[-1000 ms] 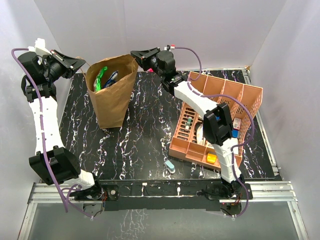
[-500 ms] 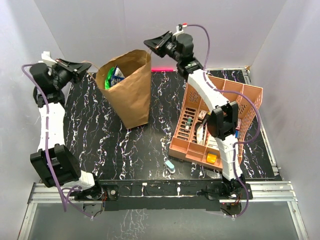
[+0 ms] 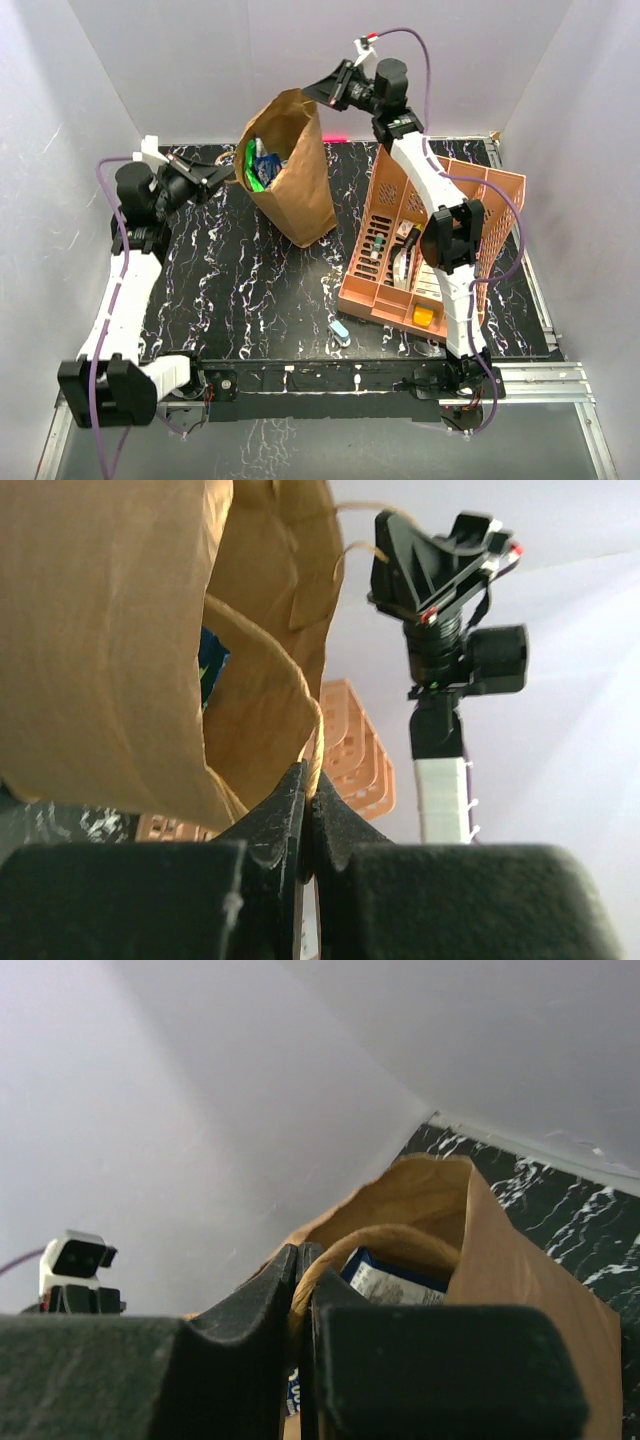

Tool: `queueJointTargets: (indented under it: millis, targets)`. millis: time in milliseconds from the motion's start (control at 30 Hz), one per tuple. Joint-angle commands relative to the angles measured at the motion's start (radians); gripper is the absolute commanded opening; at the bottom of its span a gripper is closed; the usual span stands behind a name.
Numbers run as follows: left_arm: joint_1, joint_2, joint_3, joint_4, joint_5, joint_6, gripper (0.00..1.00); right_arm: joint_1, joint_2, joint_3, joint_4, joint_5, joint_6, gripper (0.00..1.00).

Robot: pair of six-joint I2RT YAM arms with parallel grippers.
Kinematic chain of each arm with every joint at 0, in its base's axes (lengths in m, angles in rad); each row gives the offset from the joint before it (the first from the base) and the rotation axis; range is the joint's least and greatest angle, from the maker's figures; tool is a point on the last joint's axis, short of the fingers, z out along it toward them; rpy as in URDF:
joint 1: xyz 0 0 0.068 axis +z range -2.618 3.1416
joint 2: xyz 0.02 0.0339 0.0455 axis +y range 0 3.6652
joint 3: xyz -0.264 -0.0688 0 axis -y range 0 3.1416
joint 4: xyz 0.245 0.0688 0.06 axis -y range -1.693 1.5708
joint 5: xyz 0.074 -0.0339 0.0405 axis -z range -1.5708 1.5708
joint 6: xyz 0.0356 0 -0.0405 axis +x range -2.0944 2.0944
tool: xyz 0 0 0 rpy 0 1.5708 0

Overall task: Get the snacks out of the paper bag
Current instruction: Adjust the paper bag at the center of the board.

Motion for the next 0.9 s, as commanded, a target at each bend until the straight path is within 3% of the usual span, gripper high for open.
queueJointTargets:
  millis: [0,133,333,533,733,867]
  targets:
    - [-0.007,-0.171,-0.114,-0.122,-0.03,0.057,0.0,0.099,-0.097,0.021,-0.026,-0.105,-0.186,0.07]
    - [-0.031,-0.228,-0.123,-0.275,-0.075,0.116,0.04,0.199,-0.137,-0.019,-0.06,-0.107,-0.26,0.07]
    - [-0.036,-0.365,-0.001,-0.731,-0.332,0.365,0.6,0.336,-0.204,-0.119,-0.111,-0.056,-0.316,0.07]
    - [-0.061,-0.541,0.123,-1.083,-0.614,0.535,0.9,0.441,-0.271,-0.252,-0.137,-0.024,-0.351,0.07]
    - [-0.072,-0.564,0.186,-1.178,-0.586,0.569,0.91,0.448,-0.32,-0.31,-0.184,0.006,-0.384,0.07]
    - [-0.072,-0.587,0.106,-1.106,-0.548,0.534,0.93,0.435,-0.344,-0.334,-0.19,-0.013,-0.403,0.07]
